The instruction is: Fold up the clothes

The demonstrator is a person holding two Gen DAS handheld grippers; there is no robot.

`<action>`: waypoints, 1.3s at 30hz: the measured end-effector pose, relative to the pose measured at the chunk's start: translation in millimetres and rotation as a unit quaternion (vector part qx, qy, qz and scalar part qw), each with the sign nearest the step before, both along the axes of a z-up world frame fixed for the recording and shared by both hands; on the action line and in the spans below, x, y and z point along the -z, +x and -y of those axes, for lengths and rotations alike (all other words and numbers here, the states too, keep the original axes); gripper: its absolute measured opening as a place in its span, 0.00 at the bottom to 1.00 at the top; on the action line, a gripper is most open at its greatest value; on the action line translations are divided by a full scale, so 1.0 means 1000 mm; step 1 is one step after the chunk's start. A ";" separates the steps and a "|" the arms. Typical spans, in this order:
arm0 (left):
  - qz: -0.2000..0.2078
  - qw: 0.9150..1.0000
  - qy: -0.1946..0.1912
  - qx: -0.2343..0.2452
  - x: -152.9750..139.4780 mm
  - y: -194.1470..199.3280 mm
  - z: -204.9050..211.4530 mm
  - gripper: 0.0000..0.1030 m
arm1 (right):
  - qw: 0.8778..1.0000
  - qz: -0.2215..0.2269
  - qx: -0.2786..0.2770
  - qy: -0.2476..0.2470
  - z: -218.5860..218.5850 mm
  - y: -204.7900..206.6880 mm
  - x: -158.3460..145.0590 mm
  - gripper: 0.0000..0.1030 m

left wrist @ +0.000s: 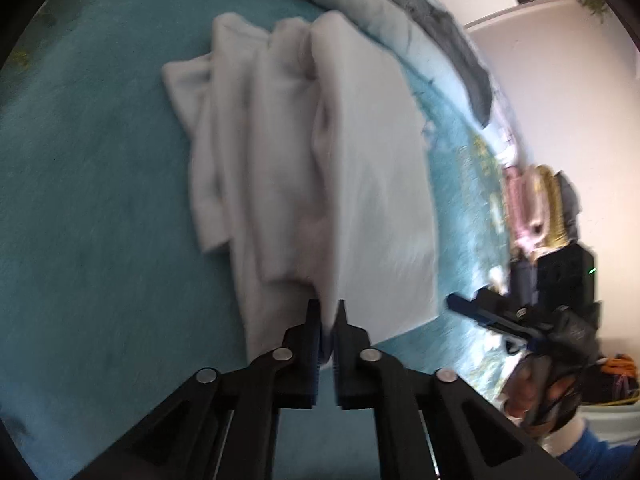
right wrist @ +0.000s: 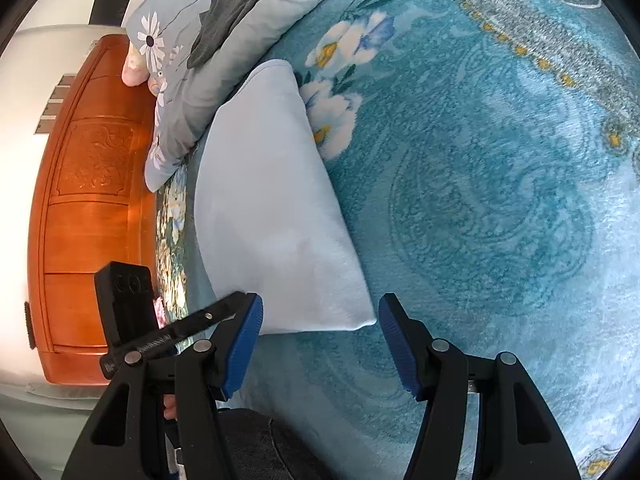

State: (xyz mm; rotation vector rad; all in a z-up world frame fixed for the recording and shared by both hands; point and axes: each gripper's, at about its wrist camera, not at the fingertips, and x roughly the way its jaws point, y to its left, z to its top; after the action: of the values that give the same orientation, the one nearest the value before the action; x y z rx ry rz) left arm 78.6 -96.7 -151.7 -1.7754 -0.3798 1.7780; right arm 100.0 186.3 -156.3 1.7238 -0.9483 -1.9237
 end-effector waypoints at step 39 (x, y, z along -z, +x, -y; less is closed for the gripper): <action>0.004 0.981 0.094 -0.172 -0.021 0.004 0.087 0.38 | 0.977 -0.062 0.008 0.206 -0.112 -0.121 -0.069 0.00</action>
State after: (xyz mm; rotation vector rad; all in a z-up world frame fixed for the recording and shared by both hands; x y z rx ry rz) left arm 82.4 -183.3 -130.6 -1.6582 -0.8737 1.8905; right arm -21.5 298.4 -87.5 1.7819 -0.5452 -2.3331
